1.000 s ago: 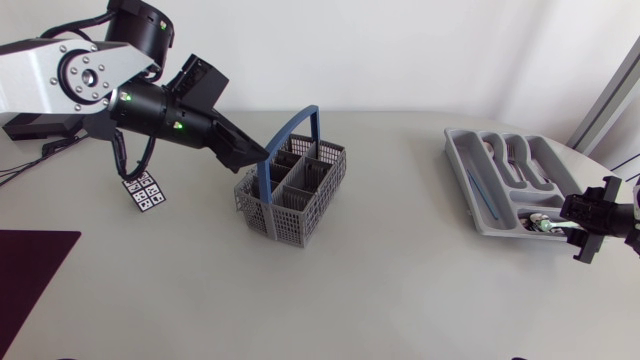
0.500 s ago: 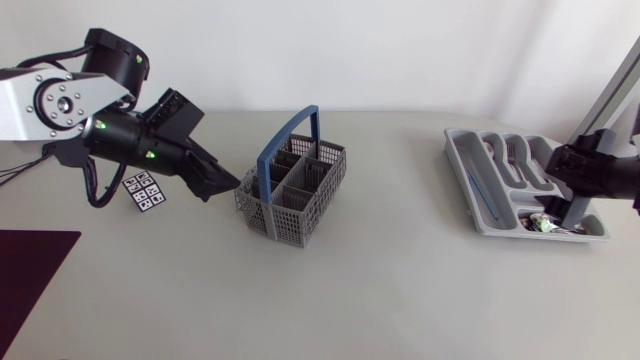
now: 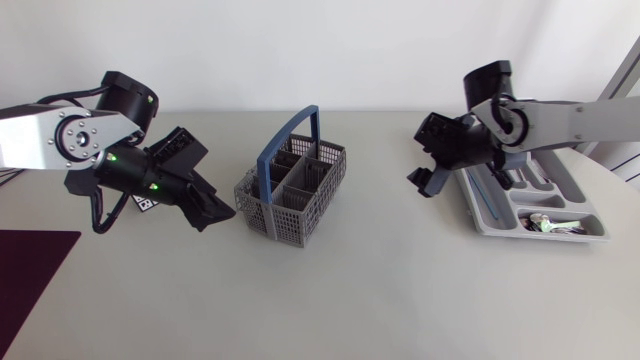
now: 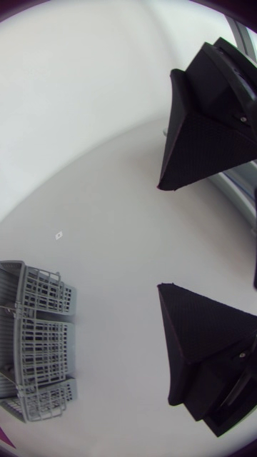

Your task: Transfer all utensils from the basket to the drawer tray.

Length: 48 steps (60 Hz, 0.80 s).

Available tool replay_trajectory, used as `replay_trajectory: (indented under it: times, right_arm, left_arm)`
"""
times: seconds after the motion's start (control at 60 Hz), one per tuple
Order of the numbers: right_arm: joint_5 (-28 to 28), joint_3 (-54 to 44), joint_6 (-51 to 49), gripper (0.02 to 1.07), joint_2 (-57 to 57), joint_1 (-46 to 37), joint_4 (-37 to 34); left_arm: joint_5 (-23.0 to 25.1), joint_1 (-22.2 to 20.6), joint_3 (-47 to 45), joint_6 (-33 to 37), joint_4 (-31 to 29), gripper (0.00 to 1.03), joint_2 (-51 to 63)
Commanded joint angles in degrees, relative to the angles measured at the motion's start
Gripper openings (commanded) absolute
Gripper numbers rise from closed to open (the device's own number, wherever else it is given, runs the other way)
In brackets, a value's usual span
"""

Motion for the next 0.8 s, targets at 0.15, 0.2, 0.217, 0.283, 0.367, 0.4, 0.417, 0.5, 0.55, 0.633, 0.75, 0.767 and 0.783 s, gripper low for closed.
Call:
replay_trajectory:
  times: [0.15, 0.2, 0.217, 0.283, 0.367, 0.4, 0.417, 0.5, 0.55, 0.633, 0.75, 0.767, 0.783]
  right_arm:
    - [0.9, 12.1, 9.3, 0.92, 11.0, 4.7, -3.1]
    - [0.8, 14.6, 10.5, 0.88, 13.1, 5.5, -3.9]
    - [0.8, 15.8, 10.9, 0.87, 14.1, 5.9, -4.1]
    - [0.2, 19.8, 12.3, 0.82, 17.1, 6.6, -6.1]
    - [-1.4, 24.6, 14.0, 0.68, 20.3, 7.1, -8.0]
    - [-2.3, 26.7, 14.6, 0.60, 21.7, 7.4, -8.7]
    - [-2.7, 27.8, 15.2, 0.56, 22.5, 7.4, -9.1]
    - [-4.5, 32.8, 16.7, 0.37, 25.8, 7.3, -11.5]
    - [-5.6, 35.5, 17.4, 0.24, 27.3, 7.1, -12.7]
    - [-8.2, 40.5, 18.5, 0.15, 30.1, 6.7, -15.5]
    - [-11.4, 46.0, 19.5, 0.13, 33.4, 6.5, -18.8]
    - [-11.8, 46.8, 19.6, 0.13, 33.8, 6.5, -19.3]
    - [-11.9, 47.5, 19.6, 0.13, 34.2, 6.6, -19.7]
  left_arm:
    - [0.1, 0.4, -1.9, 2.1, 1.1, 0.85, 3.9]
    - [0.1, 0.0, -1.8, 2.1, 1.3, 0.81, 4.7]
    - [0.1, -0.2, -1.8, 2.1, 1.3, 0.81, 5.2]
    - [0.1, -0.7, -1.5, 1.9, 1.9, 0.76, 6.6]
    - [0.1, -1.0, -0.9, 1.6, 2.7, 0.70, 8.7]
    - [0.1, -1.0, -0.6, 1.4, 2.8, 0.67, 9.4]
    - [0.2, -1.0, -0.5, 1.4, 2.9, 0.65, 9.7]
    - [0.2, -1.5, 0.0, 1.2, 3.9, 0.56, 11.0]
    - [0.1, -1.9, 0.4, 0.7, 4.3, 0.48, 11.7]
    - [0.0, -2.2, 1.0, -0.3, 6.1, 0.32, 12.8]
    - [-0.4, -2.2, 1.7, -1.5, 8.1, 0.24, 13.9]
    - [-0.4, -2.2, 1.9, -1.6, 8.2, 0.24, 14.1]
    - [-0.4, -2.1, 2.2, -1.7, 8.2, 0.24, 14.5]
